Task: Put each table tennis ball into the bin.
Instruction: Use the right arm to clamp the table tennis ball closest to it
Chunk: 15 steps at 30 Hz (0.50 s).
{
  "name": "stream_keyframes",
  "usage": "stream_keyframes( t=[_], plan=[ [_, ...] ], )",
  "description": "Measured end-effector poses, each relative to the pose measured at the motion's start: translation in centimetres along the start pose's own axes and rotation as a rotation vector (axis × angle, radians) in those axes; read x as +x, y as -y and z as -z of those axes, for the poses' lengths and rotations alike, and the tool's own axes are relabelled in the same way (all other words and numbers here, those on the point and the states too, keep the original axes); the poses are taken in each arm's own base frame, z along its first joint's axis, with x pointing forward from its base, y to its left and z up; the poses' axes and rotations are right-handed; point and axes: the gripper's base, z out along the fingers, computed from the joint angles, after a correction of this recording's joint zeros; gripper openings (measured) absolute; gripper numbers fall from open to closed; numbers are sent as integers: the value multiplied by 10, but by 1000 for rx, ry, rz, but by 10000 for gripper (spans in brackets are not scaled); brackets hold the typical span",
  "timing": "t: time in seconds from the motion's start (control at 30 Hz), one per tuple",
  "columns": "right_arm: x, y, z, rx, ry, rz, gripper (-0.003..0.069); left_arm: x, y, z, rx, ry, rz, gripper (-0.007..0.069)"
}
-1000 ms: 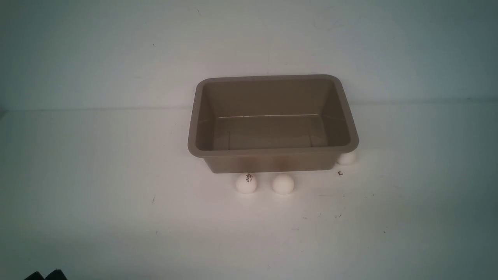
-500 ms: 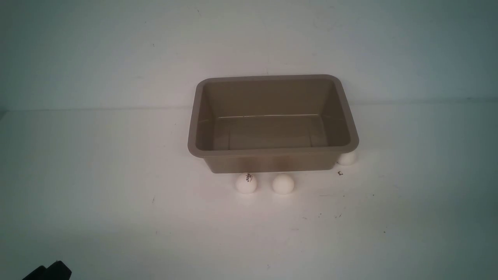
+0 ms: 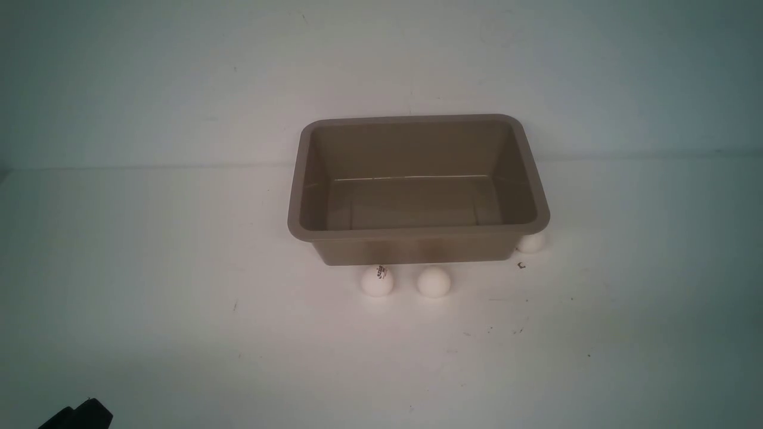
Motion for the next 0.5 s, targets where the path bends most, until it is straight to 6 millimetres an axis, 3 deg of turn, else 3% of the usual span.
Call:
stream_keyframes(
  t=[0.33,0.5],
  plan=[
    [0,-1,0,-16,-4,-31,-19,0,2,0,28,4,89,240],
    [2,-3,0,-32,-25,-59,-19,-1,5,0,46,-1,6,240]
  ],
)
